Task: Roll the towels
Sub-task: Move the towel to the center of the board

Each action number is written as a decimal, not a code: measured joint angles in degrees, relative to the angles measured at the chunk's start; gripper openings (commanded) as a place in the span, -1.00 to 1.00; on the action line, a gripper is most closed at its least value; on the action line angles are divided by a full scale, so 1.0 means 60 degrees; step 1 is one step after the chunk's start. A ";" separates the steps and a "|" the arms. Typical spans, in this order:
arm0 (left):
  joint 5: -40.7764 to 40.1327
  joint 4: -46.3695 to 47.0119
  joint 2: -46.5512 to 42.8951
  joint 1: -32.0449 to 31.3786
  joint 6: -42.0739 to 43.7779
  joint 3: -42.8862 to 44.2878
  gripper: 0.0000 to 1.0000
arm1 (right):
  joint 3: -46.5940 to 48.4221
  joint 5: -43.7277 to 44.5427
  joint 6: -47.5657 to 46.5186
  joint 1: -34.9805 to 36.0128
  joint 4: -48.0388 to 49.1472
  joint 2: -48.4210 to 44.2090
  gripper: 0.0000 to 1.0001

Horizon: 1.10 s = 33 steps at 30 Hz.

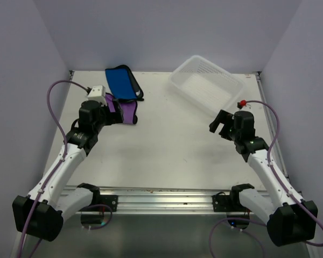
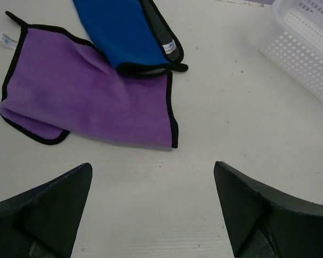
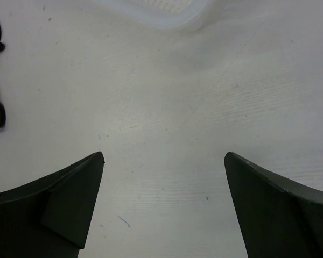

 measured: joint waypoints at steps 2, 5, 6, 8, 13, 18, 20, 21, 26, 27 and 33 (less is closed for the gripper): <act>-0.0033 -0.0007 0.0000 0.0000 0.0000 0.0000 0.99 | 0.0000 0.0000 0.0069 0.0000 0.0011 -0.0011 0.98; -0.0062 -0.0004 0.0000 0.0000 -0.0004 0.0000 0.99 | 0.0000 -0.0033 0.0109 0.0000 0.0062 -0.0055 0.98; -0.0062 -0.0004 0.0000 0.0004 0.0000 0.0000 0.99 | 0.0000 -0.0047 0.0095 0.0000 0.0080 -0.0069 0.98; -0.0062 -0.0004 0.0011 0.0011 -0.0004 0.0000 0.99 | 0.0000 -0.0091 0.0036 0.0000 0.0073 -0.0073 0.98; -0.0401 -0.0011 0.0178 0.0066 -0.0004 0.0007 0.99 | -0.0004 -0.0266 -0.0237 0.0000 0.0073 -0.0211 0.98; -0.0721 -0.0033 0.0605 0.0069 -0.0284 0.0069 0.99 | -0.0015 -0.0222 -0.0393 0.0000 0.0098 -0.0466 0.98; -0.0725 -0.0022 0.0922 0.0069 -0.0470 0.0106 0.99 | -0.0036 -0.0310 -0.0423 0.0000 0.0113 -0.0474 0.97; -0.0732 -0.0033 0.1118 0.0069 -0.0517 0.0135 0.99 | -0.0051 -0.0331 -0.0441 0.0000 0.0113 -0.0474 0.97; -0.1067 -0.0288 0.2663 0.0069 -0.0565 0.0994 0.99 | -0.0270 -0.0667 -0.0448 0.0000 0.0277 -0.0736 0.97; -0.1279 -0.0361 0.3093 0.0069 -0.0514 0.1373 0.99 | -0.0350 -0.0776 -0.0444 0.0000 0.0339 -0.0798 0.97; -0.2211 -0.0805 0.5894 0.0095 -0.0270 0.4113 0.99 | -0.0499 -0.1024 -0.0437 0.0004 0.0419 -0.0845 0.98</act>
